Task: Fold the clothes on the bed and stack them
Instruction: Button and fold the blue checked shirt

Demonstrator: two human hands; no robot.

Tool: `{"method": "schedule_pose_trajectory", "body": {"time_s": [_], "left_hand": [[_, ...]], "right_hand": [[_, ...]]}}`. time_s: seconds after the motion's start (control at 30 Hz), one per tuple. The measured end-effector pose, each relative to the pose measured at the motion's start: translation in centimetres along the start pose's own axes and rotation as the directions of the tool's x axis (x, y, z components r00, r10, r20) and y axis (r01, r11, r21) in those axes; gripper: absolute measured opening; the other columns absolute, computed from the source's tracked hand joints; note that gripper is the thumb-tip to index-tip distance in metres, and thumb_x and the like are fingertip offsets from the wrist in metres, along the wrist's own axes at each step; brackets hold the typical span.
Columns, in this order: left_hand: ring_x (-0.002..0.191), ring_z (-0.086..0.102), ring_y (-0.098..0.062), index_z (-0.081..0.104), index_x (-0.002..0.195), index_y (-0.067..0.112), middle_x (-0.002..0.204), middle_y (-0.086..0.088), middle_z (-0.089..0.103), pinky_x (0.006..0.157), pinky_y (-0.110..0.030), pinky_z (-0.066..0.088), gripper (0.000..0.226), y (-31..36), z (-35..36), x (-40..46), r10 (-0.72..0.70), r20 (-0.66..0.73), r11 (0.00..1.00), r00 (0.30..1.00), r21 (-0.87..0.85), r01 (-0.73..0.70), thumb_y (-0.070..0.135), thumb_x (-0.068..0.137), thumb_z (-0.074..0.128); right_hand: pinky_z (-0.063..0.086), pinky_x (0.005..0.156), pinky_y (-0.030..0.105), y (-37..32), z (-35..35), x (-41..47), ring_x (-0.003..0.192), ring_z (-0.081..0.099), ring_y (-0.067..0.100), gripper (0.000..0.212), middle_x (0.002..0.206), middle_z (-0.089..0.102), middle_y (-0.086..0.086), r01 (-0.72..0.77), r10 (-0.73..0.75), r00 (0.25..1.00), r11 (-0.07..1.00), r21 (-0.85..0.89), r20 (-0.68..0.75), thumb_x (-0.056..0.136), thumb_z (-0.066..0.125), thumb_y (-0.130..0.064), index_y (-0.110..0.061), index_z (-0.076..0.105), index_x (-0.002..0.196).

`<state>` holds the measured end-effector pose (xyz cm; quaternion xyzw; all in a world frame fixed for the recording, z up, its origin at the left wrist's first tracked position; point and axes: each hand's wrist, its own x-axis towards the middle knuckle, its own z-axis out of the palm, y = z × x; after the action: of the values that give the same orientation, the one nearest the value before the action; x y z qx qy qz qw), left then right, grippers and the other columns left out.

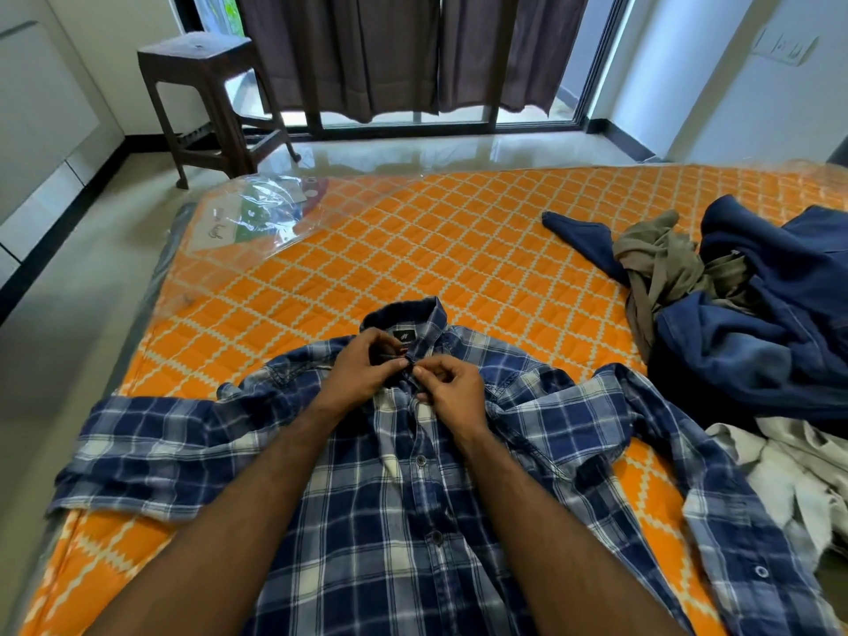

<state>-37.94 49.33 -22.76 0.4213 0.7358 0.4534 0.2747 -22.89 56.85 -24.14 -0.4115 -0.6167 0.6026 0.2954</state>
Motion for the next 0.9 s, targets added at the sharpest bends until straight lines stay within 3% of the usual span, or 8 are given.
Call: {"method": "schedule_pose_trajectory", "body": {"time_s": [0.1, 0.17, 0.27, 0.37, 0.57, 0.7, 0.77, 0.9], "left_hand": [[0.097, 0.058, -0.008, 0.057, 0.119, 0.021, 0.119, 0.001, 0.05, 0.078, -0.018, 0.05, 0.026, 1.1, -1.2, -0.8, 0.155, -0.252, 0.986, 0.955, 0.092, -0.136, 0.015, 0.096, 0.066], [0.104, 0.054, -0.017, 0.053, 0.127, 0.024, 0.127, -0.001, 0.046, 0.085, -0.033, 0.049, 0.036, 1.0, -3.1, -1.0, 0.233, -0.317, 0.927, 0.919, 0.36, -0.11, 0.009, 0.095, 0.061], [0.123, 0.047, -0.029, 0.044, 0.139, 0.025, 0.138, -0.005, 0.045, 0.097, -0.053, 0.036, 0.052, 0.0, -6.9, -1.5, -0.061, -0.201, 0.633, 0.978, 0.75, 0.193, 0.039, 0.093, 0.063], [0.11, 0.055, -0.024, 0.05, 0.118, 0.024, 0.119, -0.001, 0.056, 0.097, -0.051, 0.033, 0.051, -0.3, -9.9, -2.9, -0.249, -0.165, 0.471, 0.954, 0.84, 0.268, 0.065, 0.089, 0.057], [0.068, 0.049, -0.02, 0.05, 0.074, 0.017, 0.073, -0.003, 0.051, 0.06, -0.034, 0.03, 0.043, 3.4, -12.9, -6.2, -0.166, -0.101, 0.8, 0.981, 0.568, 0.194, 0.053, 0.092, 0.064], [0.064, 0.039, -0.016, 0.046, 0.072, 0.015, 0.069, -0.002, 0.043, 0.059, -0.035, 0.028, 0.041, 8.7, -12.6, -8.8, 0.015, -0.033, 0.868, 0.999, 0.497, 0.003, 0.044, 0.092, 0.067], [0.063, 0.039, -0.015, 0.049, 0.072, 0.015, 0.069, -0.002, 0.044, 0.063, -0.036, 0.034, 0.035, 11.2, -12.3, -10.4, 0.046, 0.01, 0.893, 0.999, 0.448, -0.045, 0.035, 0.093, 0.068], [0.068, 0.055, -0.011, 0.065, 0.092, 0.013, 0.079, 0.0, 0.062, 0.072, -0.037, 0.046, 0.003, 15.2, -11.9, -13.6, -0.002, 0.118, 0.972, 0.993, 0.233, -0.026, 0.011, 0.093, 0.066]], "right_hand": [[0.06, 0.064, 0.024, -0.6, -0.3, -0.2, 0.07, 0.067, 0.009, 0.008, 0.083, 0.07, 0.007, -0.029, 0.029, 1.0, 0.999, -0.025, 0.001, 0.095, 0.066, -0.003, -0.006, 0.073, 0.093], [0.059, 0.065, 0.022, -0.9, -0.5, -0.3, 0.072, 0.066, 0.011, 0.014, 0.085, 0.068, 0.006, -0.049, 0.051, 0.999, 0.996, -0.072, 0.02, 0.096, 0.061, 0.0, -0.009, 0.07, 0.089], [0.058, 0.069, 0.023, -1.7, -0.6, -0.8, 0.079, 0.068, 0.014, 0.025, 0.092, 0.07, 0.005, -0.044, 0.058, 0.996, 0.982, -0.185, 0.069, 0.094, 0.055, 0.006, -0.014, 0.068, 0.087], [0.055, 0.073, 0.029, -3.0, -0.6, -2.1, 0.084, 0.065, 0.013, 0.03, 0.092, 0.068, -0.001, 0.002, 0.04, 0.99, 0.953, -0.303, 0.132, 0.092, 0.052, 0.005, -0.02, 0.067, 0.085], [0.054, 0.073, 0.034, -6.6, -0.8, -5.9, 0.082, 0.063, 0.016, 0.024, 0.094, 0.07, 0.004, 0.07, 0.041, 0.964, 0.913, -0.402, 0.263, 0.094, 0.056, -0.003, -0.023, 0.068, 0.089], [0.055, 0.073, 0.027, -10.9, 0.0, -8.9, 0.082, 0.068, 0.018, 0.014, 0.093, 0.074, 0.008, 0.022, 0.051, 0.934, 0.979, -0.2, 0.352, 0.099, 0.057, -0.01, -0.01, 0.072, 0.1], [0.051, 0.067, 0.026, -13.6, 0.9, -10.7, 0.077, 0.066, 0.018, 0.026, 0.088, 0.074, 0.012, -0.076, 0.087, 0.917, 0.996, -0.043, 0.39, 0.102, 0.058, -0.024, -0.002, 0.071, 0.105], [0.051, 0.065, 0.031, -18.4, 2.1, -14.0, 0.061, 0.062, 0.018, 0.035, 0.066, 0.065, 0.003, -0.219, 0.173, 0.92, 0.971, 0.093, 0.351, 0.1, 0.061, -0.039, -0.008, 0.07, 0.086]]}}
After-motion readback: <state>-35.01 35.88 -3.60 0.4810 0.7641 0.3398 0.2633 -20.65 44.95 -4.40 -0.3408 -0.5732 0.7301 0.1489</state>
